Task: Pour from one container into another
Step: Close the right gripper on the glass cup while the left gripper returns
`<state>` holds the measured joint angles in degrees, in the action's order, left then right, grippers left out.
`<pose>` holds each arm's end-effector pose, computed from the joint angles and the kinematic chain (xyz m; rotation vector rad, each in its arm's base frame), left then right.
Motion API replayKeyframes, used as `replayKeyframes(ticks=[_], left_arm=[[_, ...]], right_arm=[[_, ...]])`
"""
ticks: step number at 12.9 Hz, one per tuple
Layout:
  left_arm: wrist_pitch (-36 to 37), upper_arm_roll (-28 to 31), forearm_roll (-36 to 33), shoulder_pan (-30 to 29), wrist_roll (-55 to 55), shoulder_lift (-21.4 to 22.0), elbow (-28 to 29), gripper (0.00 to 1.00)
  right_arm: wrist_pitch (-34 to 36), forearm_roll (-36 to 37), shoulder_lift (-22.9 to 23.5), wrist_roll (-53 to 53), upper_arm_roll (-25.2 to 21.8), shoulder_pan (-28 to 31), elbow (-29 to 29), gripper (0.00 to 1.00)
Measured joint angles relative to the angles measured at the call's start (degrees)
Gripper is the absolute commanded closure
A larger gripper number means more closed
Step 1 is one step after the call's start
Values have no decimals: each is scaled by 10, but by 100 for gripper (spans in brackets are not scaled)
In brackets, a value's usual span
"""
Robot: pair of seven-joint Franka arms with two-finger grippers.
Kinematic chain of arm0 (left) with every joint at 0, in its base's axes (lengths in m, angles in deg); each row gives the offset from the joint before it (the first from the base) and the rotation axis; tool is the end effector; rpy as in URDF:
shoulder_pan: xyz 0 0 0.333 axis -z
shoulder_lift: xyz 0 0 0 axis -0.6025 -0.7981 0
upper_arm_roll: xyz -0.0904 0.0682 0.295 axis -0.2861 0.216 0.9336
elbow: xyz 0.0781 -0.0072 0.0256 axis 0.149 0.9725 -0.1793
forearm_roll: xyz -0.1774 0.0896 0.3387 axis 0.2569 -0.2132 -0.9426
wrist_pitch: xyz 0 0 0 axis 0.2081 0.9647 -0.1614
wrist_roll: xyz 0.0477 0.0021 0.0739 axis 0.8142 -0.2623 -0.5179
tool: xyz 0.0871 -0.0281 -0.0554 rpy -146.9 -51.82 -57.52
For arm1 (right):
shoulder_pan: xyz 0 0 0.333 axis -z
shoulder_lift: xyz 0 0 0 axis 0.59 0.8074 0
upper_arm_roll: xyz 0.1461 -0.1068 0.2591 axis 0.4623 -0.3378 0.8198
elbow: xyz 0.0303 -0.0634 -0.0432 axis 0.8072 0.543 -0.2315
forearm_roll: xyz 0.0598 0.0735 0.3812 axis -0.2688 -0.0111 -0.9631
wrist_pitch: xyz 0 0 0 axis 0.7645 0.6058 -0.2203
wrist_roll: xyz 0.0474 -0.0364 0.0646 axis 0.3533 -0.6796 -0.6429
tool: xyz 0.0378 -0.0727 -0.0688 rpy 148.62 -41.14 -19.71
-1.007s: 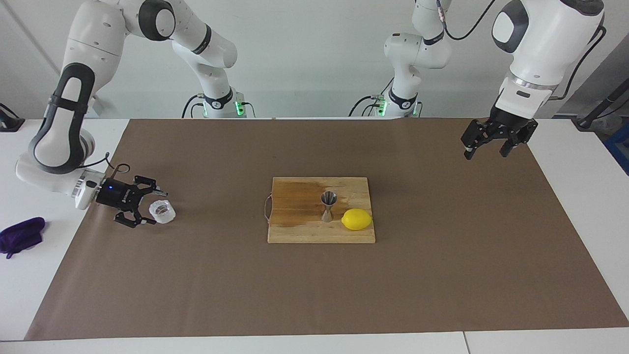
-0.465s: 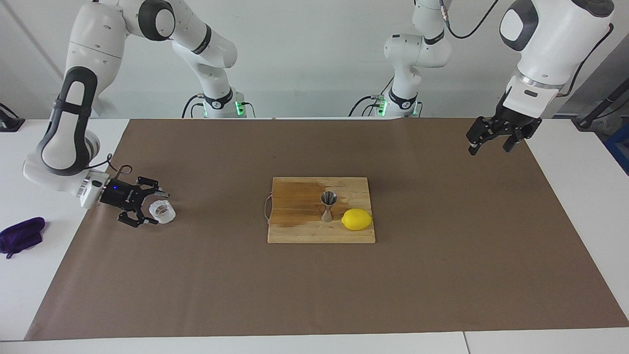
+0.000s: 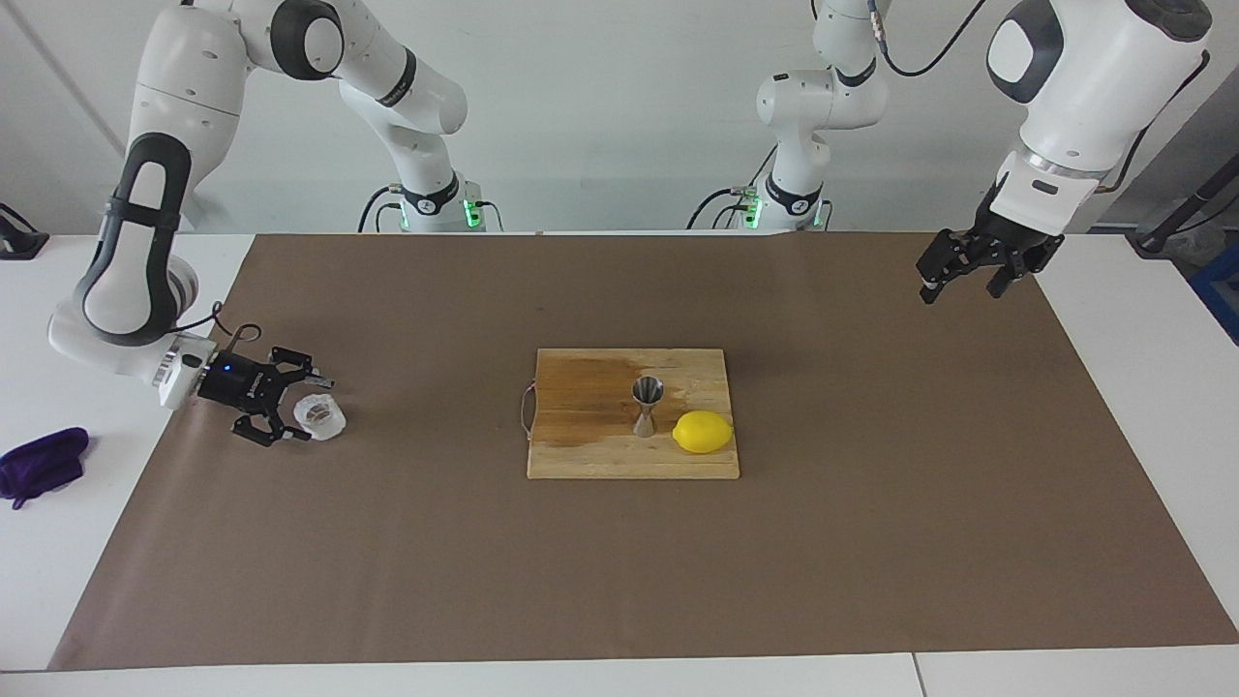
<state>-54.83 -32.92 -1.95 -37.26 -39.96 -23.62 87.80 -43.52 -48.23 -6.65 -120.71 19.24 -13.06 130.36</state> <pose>0.5778 -0.0293 0.6119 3.1036 0.0887 0.0988 0.5601 -0.2128 0.2491 -1.8080 -1.5245 -0.8801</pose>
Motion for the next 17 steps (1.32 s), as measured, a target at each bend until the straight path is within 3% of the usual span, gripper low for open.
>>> replayKeyframes(ticks=[7,9,13,15,17], left_arm=[[-6,-18,0,-9,1,5,11,0],[-6,-8,0,9,0,12,23,0],[-6,37,0,51,0,28,30,0],[-7,38,0,52,0,29,30,0],[-9,40,0,52,0,29,30,0]], right_arm=[[0,-4,0,0,1,-1,0,0],[0,-6,0,0,2,-2,0,22],[-6,-6,0,0,2,-2,0,47],[-10,-7,0,0,2,-2,0,55],[-11,-8,0,0,2,-2,0,57]])
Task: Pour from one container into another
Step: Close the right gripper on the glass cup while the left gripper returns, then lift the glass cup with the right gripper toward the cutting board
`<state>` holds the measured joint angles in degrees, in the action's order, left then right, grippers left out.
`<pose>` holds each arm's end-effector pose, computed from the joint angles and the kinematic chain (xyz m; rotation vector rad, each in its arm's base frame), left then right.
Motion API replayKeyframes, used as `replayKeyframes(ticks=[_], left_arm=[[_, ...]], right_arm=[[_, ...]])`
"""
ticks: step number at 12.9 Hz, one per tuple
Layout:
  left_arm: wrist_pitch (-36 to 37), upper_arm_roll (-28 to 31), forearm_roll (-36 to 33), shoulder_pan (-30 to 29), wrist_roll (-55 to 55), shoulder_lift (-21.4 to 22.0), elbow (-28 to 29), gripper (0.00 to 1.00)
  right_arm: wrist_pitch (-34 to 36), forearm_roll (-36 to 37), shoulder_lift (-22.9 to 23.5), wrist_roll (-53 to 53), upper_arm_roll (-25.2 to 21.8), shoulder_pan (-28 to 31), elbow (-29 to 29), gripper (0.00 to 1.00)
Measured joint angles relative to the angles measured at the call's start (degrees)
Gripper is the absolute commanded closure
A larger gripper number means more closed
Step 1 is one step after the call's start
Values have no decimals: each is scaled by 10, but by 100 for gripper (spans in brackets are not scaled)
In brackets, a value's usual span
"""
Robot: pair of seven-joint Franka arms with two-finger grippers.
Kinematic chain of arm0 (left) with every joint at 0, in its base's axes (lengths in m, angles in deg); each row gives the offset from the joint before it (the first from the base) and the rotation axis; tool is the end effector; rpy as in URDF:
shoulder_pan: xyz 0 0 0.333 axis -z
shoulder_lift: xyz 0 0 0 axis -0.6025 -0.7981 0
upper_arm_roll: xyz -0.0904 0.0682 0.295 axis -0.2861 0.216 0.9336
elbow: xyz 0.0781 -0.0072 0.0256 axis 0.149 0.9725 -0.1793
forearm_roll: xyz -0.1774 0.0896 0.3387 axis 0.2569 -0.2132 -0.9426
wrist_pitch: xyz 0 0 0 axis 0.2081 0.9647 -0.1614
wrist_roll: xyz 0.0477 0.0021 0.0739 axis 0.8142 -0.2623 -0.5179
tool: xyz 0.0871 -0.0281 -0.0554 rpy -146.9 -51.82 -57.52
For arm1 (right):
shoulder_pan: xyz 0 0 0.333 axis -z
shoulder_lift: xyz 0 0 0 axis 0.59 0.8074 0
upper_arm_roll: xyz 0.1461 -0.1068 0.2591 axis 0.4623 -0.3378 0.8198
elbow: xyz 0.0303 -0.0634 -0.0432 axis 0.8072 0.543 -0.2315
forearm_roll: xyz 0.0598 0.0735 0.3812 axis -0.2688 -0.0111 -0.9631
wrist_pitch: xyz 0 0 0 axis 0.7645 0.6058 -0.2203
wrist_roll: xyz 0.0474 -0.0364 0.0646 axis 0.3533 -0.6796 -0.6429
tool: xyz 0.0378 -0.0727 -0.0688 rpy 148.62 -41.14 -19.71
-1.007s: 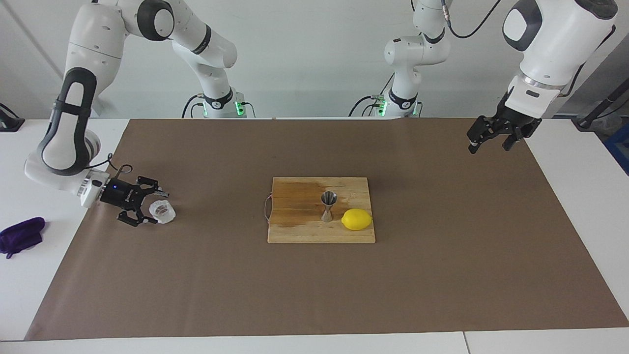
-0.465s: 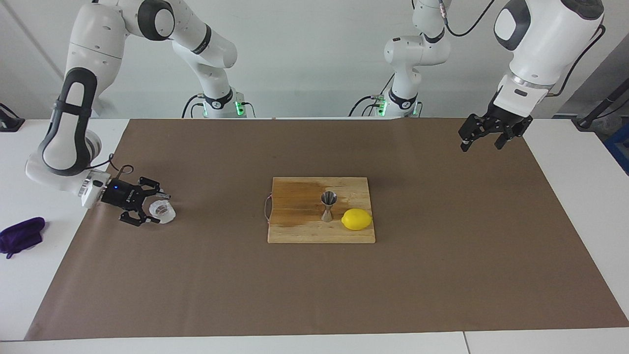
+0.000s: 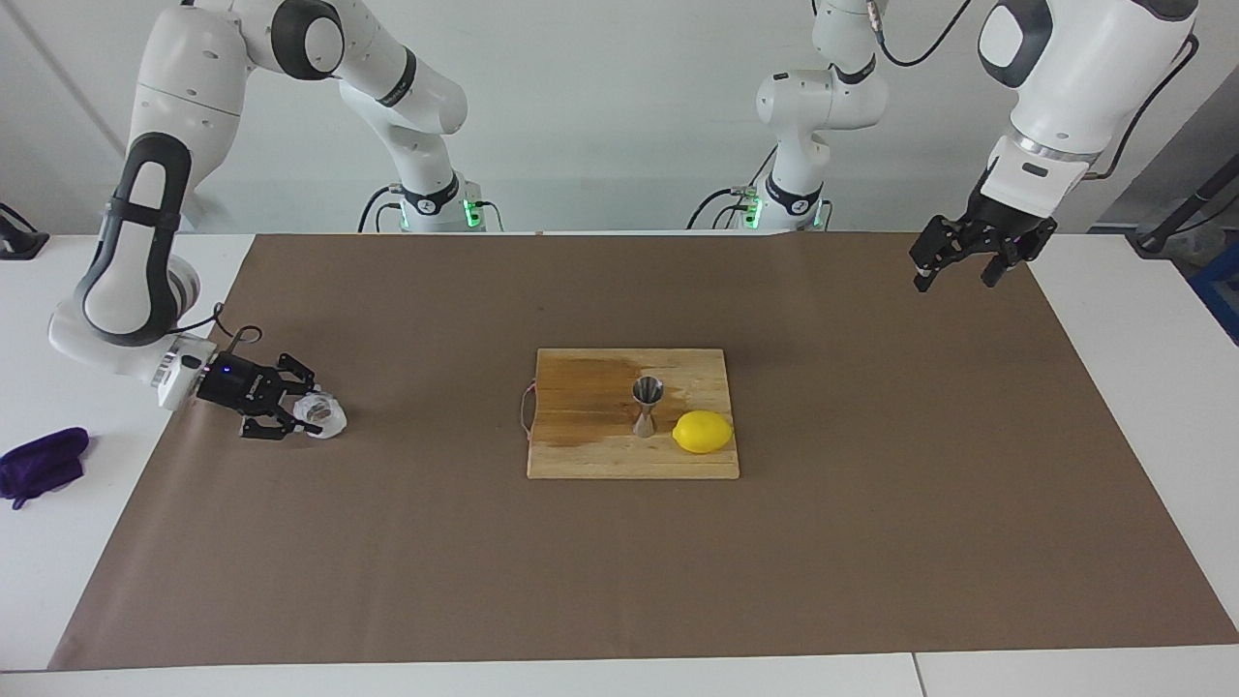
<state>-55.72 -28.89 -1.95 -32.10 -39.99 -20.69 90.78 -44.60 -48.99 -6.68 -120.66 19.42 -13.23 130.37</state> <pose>0.5626 -0.0403 0.6174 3.1038 0.0590 0.1212 0.5633 -0.2115 0.2499 -1.8227 -1.5233 -0.8948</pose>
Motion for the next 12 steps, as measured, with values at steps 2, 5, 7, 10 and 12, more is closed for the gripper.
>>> replayKeyframes(ticks=[2,5,7,10,12], left_arm=[[0,2,0,0,0,1,0,0],[0,3,0,0,0,6,-4,0],[4,3,0,0,1,10,-17,0],[13,2,0,1,1,11,-30,0],[18,4,0,1,3,12,-32,0]], right_arm=[[0,0,0,2,0,0,0,57],[0,-1,-1,17,2,0,-8,71],[0,-1,-9,48,7,-1,-20,73],[0,-2,-45,115,20,-12,-30,73],[-1,-2,-75,159,22,-37,-30,73]])
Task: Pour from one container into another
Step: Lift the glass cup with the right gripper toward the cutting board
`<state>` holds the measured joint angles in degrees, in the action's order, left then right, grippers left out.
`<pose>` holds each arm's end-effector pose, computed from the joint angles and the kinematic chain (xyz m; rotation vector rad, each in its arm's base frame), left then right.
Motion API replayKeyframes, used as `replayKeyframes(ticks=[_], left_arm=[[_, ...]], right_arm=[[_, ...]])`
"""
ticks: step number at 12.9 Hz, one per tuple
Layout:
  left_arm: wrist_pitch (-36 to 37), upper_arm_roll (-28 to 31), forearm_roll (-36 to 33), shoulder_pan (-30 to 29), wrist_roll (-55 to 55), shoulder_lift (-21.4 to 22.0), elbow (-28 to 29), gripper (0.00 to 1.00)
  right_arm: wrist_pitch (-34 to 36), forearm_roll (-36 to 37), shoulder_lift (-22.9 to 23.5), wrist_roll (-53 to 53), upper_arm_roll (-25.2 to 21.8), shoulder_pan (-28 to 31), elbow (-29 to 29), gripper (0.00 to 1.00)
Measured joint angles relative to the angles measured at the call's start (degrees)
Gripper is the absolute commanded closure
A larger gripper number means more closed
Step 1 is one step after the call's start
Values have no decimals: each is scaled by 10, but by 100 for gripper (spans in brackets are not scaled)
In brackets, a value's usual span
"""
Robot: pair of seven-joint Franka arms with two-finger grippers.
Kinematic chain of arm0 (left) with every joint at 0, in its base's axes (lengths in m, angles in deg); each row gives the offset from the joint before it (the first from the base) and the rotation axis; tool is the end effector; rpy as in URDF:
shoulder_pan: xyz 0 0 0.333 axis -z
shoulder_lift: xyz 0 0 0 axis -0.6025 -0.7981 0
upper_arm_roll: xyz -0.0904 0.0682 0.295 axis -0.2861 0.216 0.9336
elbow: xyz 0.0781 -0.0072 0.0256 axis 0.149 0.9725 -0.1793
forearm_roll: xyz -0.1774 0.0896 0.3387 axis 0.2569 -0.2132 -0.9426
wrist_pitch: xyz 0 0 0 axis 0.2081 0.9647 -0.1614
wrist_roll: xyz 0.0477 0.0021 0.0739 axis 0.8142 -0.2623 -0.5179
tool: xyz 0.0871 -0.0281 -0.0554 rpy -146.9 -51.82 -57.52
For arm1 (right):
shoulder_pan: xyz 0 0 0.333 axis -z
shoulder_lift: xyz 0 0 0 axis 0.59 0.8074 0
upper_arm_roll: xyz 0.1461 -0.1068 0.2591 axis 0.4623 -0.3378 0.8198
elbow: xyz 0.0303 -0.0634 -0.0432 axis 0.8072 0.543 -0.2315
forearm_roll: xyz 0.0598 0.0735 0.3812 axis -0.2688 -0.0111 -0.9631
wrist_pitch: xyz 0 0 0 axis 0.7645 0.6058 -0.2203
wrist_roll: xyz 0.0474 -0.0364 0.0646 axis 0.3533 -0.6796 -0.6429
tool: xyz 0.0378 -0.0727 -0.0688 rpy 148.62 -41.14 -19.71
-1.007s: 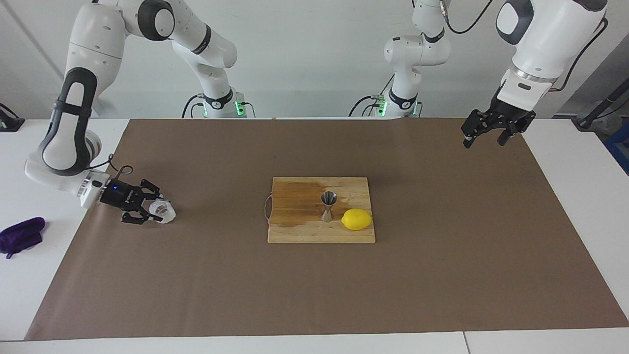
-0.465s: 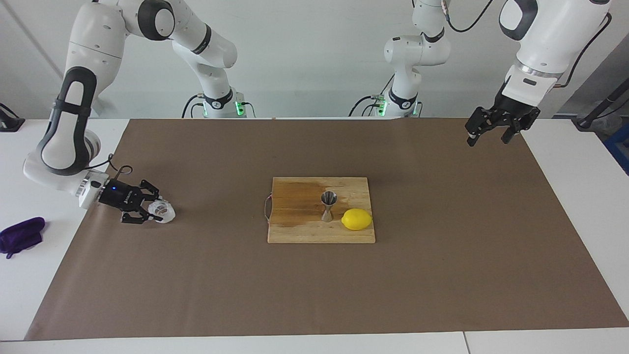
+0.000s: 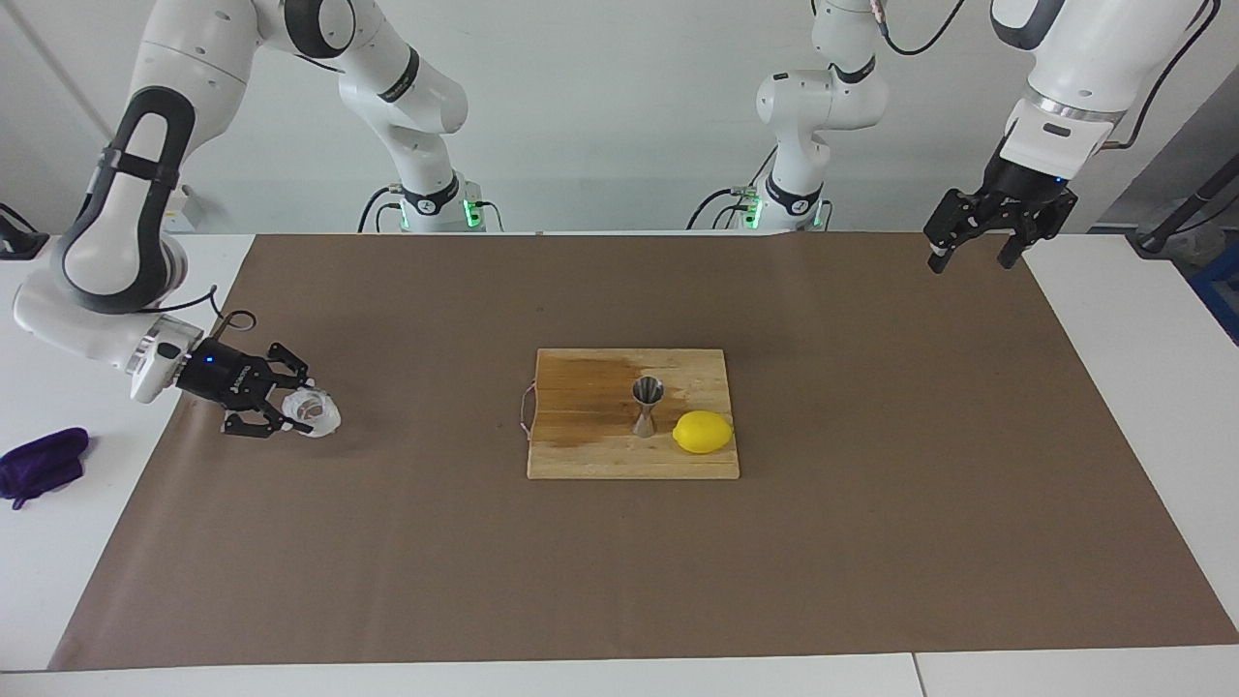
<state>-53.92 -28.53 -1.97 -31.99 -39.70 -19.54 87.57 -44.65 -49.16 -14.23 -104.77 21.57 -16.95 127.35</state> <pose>0.5545 -0.0372 0.6526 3.0970 0.0555 0.1903 0.6001 -0.1605 0.3524 -1.9039 -1.4535 -0.8770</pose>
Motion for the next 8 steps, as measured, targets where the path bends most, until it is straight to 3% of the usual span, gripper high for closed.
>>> replayKeyframes(ticks=[8], left_arm=[[6,0,0,-1,28,1,-1,0]], right_arm=[[-26,0,-59,75,1,-111,1,73]])
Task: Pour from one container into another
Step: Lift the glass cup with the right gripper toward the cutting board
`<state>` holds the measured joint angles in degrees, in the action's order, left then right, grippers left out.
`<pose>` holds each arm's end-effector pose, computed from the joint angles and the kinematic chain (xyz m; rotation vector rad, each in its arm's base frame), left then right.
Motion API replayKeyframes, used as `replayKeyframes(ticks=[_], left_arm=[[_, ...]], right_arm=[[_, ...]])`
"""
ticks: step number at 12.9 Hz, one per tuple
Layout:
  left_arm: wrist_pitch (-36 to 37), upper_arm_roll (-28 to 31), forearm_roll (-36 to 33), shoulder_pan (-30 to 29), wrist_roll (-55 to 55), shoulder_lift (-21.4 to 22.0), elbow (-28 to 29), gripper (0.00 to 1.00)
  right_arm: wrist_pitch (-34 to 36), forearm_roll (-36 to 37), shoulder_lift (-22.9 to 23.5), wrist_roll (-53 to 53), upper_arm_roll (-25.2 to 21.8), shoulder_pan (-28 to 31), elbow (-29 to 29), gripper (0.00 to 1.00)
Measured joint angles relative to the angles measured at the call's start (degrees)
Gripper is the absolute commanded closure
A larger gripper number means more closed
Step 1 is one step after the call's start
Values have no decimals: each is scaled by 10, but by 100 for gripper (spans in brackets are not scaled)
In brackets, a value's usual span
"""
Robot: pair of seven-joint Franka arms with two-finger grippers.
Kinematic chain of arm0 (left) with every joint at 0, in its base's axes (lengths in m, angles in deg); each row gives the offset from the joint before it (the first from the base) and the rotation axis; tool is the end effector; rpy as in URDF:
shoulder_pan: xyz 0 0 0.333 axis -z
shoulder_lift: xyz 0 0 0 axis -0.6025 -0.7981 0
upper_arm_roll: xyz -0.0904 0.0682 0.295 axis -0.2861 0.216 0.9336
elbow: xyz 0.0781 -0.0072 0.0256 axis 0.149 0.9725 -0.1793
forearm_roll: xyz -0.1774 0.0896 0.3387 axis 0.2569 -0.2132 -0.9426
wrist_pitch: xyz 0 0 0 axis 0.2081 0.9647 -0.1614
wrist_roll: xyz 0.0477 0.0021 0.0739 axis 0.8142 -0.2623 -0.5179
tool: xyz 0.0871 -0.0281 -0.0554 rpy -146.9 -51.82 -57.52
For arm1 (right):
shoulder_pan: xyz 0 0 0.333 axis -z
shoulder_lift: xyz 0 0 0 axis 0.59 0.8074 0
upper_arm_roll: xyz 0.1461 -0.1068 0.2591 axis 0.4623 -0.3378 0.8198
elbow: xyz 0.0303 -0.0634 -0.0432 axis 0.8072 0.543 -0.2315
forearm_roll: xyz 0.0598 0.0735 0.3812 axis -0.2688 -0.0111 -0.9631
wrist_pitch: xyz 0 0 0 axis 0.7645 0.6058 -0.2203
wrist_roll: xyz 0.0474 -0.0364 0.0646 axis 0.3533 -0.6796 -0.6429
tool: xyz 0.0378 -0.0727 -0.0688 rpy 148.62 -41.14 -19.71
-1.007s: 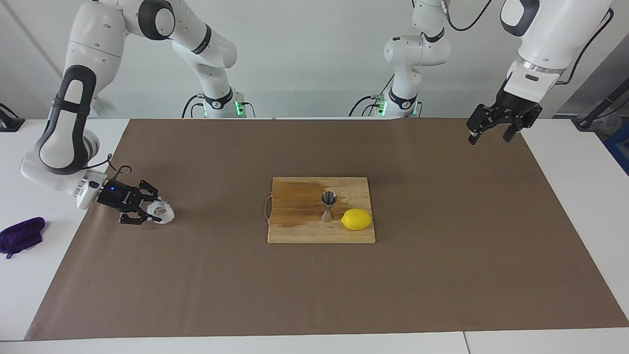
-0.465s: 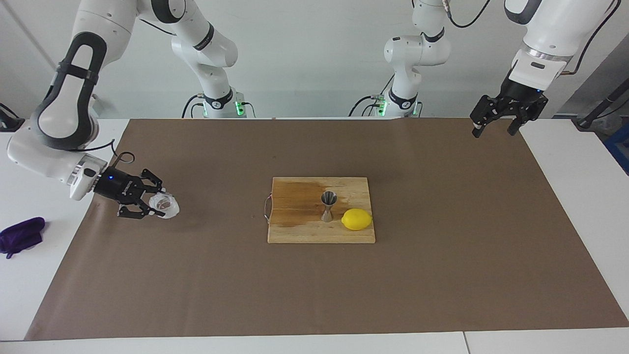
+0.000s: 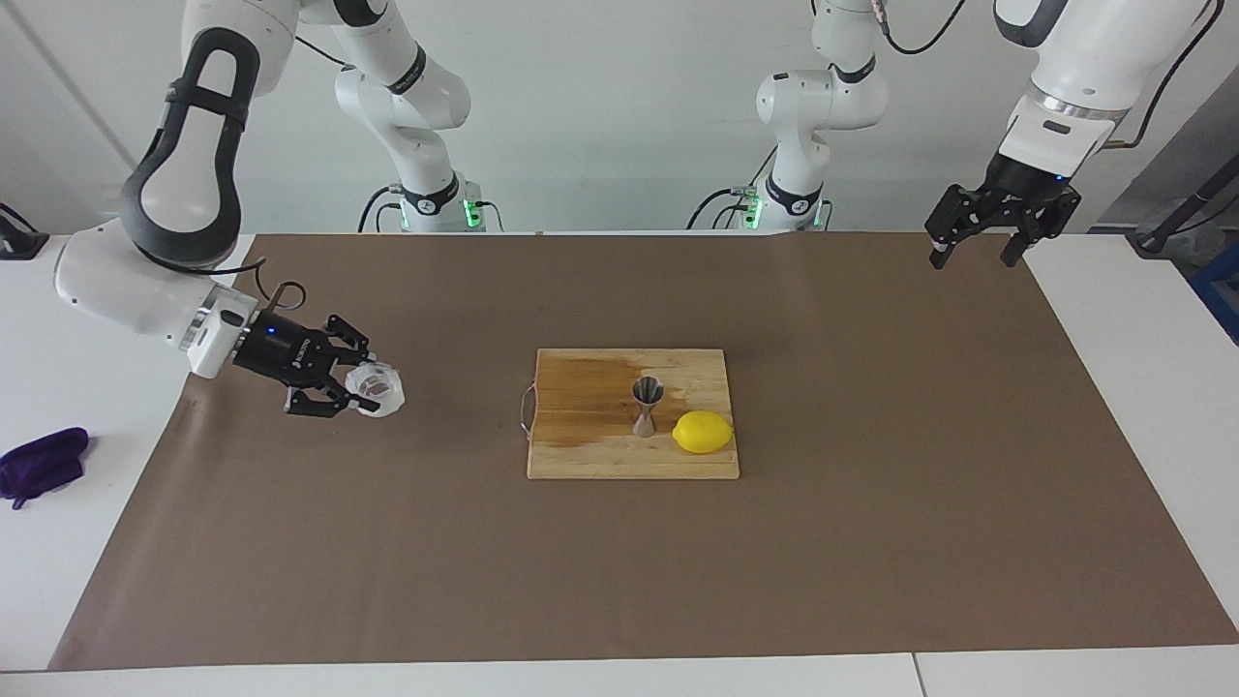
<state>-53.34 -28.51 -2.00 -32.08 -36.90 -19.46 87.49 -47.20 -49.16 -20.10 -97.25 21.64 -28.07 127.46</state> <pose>0.5531 -0.0360 0.6530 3.1020 -0.0175 0.1807 0.6181 -0.0450 0.4158 -1.8493 -1.5535 -0.8390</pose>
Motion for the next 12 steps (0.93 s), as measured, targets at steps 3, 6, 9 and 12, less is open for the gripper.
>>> replayKeyframes(ticks=[3,6,9,12], left_arm=[[5,0,0,0,0,0,0,0],[7,0,0,0,0,2,0,0],[7,0,0,0,0,2,0,0],[7,0,0,0,0,2,0,0]], right_arm=[[-32,0,-2,19,1,-34,0,78],[-35,0,-4,19,6,-46,-3,85],[-36,0,-6,22,9,-69,-3,100],[-36,0,-7,24,9,-69,-3,100]])
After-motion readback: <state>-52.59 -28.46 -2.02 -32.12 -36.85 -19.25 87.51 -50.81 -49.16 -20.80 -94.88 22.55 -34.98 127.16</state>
